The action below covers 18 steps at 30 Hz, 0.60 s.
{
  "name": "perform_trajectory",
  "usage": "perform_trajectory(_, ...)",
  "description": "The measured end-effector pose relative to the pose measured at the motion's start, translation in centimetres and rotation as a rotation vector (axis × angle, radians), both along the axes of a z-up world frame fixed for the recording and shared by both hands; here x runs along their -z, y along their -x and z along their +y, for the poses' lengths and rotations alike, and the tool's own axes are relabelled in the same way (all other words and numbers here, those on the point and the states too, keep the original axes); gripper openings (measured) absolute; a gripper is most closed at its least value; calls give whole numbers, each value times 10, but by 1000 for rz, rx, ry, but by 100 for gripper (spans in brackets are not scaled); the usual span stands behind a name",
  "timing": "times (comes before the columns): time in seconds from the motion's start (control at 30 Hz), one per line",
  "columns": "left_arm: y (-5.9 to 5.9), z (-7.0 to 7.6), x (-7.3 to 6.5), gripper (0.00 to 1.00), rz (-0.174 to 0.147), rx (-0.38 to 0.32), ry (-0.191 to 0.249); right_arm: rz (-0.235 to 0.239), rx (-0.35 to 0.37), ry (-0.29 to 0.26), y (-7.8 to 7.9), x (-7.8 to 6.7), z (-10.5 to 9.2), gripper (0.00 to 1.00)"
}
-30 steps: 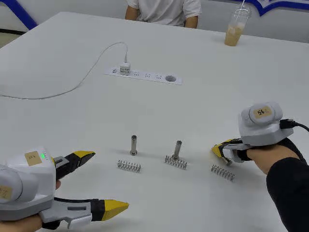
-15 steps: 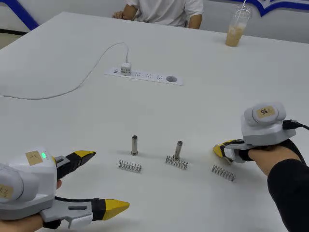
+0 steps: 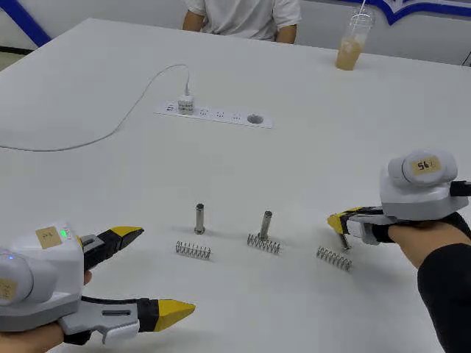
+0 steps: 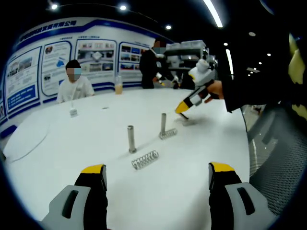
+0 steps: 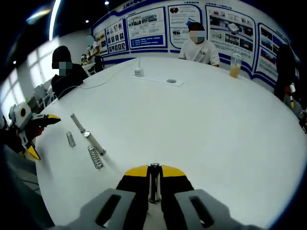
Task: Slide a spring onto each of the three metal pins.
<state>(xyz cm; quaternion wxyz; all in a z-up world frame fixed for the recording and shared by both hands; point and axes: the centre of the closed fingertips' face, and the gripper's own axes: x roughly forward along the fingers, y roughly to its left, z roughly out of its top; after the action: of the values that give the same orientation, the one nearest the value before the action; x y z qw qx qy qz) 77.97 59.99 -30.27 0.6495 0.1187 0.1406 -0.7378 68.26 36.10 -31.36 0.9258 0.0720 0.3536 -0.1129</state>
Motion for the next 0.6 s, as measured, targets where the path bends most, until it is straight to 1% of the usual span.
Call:
perform_trajectory(0.13,0,0,0,89,-2,2,1,-15,-4,12,0,-3,1,9)
perform_trajectory(0.6,0,-1,-1,89,-4,3,5,-37,-15,32,0,-9,4,9)
